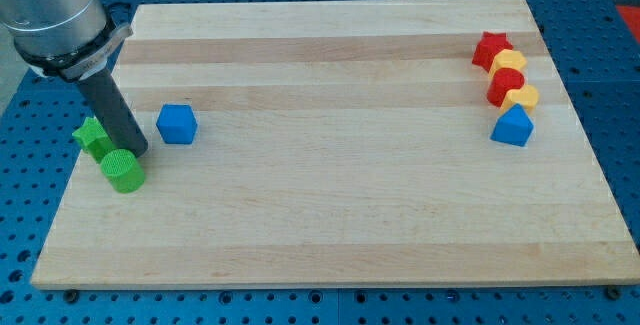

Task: Slide blue cube to the blue triangle

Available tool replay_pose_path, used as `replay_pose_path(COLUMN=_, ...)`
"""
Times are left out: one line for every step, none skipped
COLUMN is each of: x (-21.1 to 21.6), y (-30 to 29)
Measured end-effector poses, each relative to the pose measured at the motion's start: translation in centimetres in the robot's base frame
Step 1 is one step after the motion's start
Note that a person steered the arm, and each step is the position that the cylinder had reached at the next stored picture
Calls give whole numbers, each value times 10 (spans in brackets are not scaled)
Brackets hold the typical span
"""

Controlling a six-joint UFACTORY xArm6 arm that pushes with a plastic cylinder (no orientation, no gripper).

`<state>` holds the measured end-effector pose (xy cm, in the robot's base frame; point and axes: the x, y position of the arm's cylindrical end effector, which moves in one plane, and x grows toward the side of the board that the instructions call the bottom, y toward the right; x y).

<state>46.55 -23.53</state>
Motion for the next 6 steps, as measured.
replay_pose_path(x=-27, y=-1)
replay_pose_path(x=-36, y=7)
replay_pose_path(x=-34, y=48)
replay_pose_path(x=-24, y=88)
replay_pose_path(x=-20, y=104)
replay_pose_path(x=-15, y=119)
